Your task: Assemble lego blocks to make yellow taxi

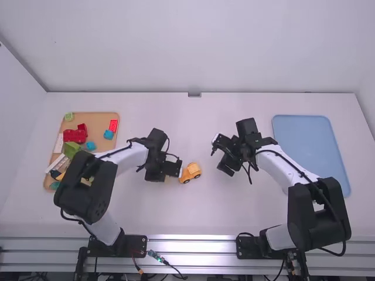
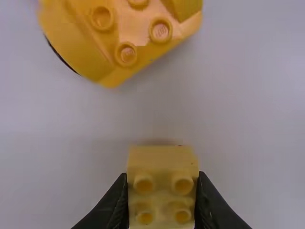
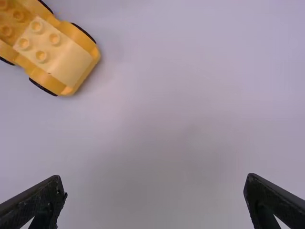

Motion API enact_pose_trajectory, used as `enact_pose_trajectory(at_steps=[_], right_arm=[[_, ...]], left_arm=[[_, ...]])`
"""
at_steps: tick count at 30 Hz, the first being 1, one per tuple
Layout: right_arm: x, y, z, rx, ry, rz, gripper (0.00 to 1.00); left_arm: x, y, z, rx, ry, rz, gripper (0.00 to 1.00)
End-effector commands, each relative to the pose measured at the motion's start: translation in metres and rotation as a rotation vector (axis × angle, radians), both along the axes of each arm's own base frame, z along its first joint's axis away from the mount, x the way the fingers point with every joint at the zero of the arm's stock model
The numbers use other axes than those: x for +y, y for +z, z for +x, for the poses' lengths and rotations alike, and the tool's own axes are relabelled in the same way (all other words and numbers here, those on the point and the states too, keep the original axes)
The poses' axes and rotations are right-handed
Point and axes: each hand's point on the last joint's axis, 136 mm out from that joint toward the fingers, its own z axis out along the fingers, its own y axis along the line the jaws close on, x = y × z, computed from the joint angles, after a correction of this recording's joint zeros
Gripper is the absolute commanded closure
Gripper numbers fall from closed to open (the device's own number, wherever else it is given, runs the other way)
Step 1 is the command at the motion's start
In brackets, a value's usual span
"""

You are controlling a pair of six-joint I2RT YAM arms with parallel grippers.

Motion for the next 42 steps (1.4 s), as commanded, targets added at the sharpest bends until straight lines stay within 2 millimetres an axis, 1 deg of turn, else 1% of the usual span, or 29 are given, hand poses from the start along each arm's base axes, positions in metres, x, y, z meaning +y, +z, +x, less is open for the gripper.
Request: enact_pose_trajectory(at_steps=[1, 3, 4, 6, 7, 8, 9, 10, 12, 13, 15, 17, 20, 21, 22, 24, 26, 27, 28, 30, 33, 36, 38, 42], right_arm=[[0.008, 0.006, -0.002, -0.010, 0.053, 0.041, 0.01], [0.017, 0.009, -0.008, -0.015, 0.124, 0.081, 0.01], [0.017, 0.009, -0.009, -0.016, 0.131, 0.084, 0.01], [0.023, 0.009, -0.016, -0.026, 0.211, 0.109, 0.01], [0.024, 0.009, -0.018, -0.028, 0.222, 0.113, 0.01], [0.028, 0.008, -0.023, -0.039, 0.277, 0.136, 0.01], [0.029, 0.008, -0.024, -0.041, 0.288, 0.140, 0.01], [0.031, 0.008, -0.027, -0.049, 0.319, 0.154, 0.01], [0.038, 0.009, -0.036, -0.079, 0.416, 0.195, 0.01], [0.039, 0.009, -0.037, -0.081, 0.423, 0.197, 0.01], [0.045, 0.011, -0.045, -0.110, 0.507, 0.237, 0.01], [0.047, 0.011, -0.048, -0.134, 0.551, 0.249, 0.01], [0.054, 0.015, -0.048, -0.183, 0.601, 0.286, 0.01], [0.056, 0.018, -0.049, -0.197, 0.622, 0.307, 0.01], [0.057, 0.019, -0.050, -0.203, 0.634, 0.317, 0.01], [0.062, 0.019, -0.053, -0.223, 0.682, 0.354, 0.01], [0.066, 0.012, -0.050, -0.222, 0.694, 0.379, 0.01], [0.069, 0.005, -0.048, -0.211, 0.696, 0.403, 0.01], [0.071, 0.000, -0.047, -0.202, 0.696, 0.421, 0.01], [0.077, -0.009, -0.047, -0.171, 0.716, 0.473, 0.01], [0.083, -0.018, -0.044, -0.173, 0.765, 0.519, 0.01], [0.086, -0.024, -0.040, -0.169, 0.773, 0.540, 0.01], [0.088, -0.029, -0.035, -0.158, 0.770, 0.548, 0.01], [0.094, -0.030, -0.024, -0.165, 0.771, 0.575, 0.01]], left_arm=[[0.005, 0.000, -0.002, -0.016, -0.001, 0.007, 0.98], [0.005, -0.001, 0.001, -0.031, 0.025, 0.009, 0.98], [0.005, -0.002, 0.002, -0.033, 0.028, 0.009, 0.98], [0.005, -0.002, 0.008, -0.055, 0.071, 0.006, 0.86], [0.005, -0.002, 0.008, -0.057, 0.071, 0.006, 0.84], [0.004, -0.002, 0.008, -0.057, 0.062, 0.002, 0.68], [0.004, -0.002, 0.008, -0.057, 0.061, 0.002, 0.58], [0.004, -0.001, 0.010, -0.063, 0.064, 0.000, 0.01], [0.002, 0.000, 0.011, -0.064, 0.065, -0.011, 0.01], [0.001, 0.001, 0.012, -0.064, 0.065, -0.015, 0.01], [-0.005, 0.006, 0.011, -0.052, 0.055, -0.046, 0.01], [-0.011, 0.015, 0.012, -0.050, 0.049, -0.077, 0.01], [-0.020, 0.037, 0.014, -0.059, 0.044, -0.138, 0.01], [-0.021, 0.047, 0.016, -0.071, 0.046, -0.166, 0.01], [-0.022, 0.051, 0.016, -0.074, 0.048, -0.183, 0.01], [-0.025, 0.068, 0.016, -0.089, 0.057, -0.253, 0.01], [-0.025, 0.086, 0.011, -0.100, 0.039, -0.335, 0.01], [-0.025, 0.097, 0.005, -0.105, 0.012, -0.399, 0.01], [-0.024, 0.104, 0.001, -0.116, -0.022, -0.439, 0.01], [-0.022, 0.122, -0.009, -0.165, -0.110, -0.576, 0.01], [-0.019, 0.134, -0.014, -0.221, -0.141, -0.710, 0.01], [-0.014, 0.134, -0.014, -0.237, -0.119, -0.760, 0.01], [-0.011, 0.128, -0.015, -0.237, -0.076, -0.804, 0.01], [-0.011, 0.118, -0.018, -0.222, -0.048, -0.816, 0.01]])
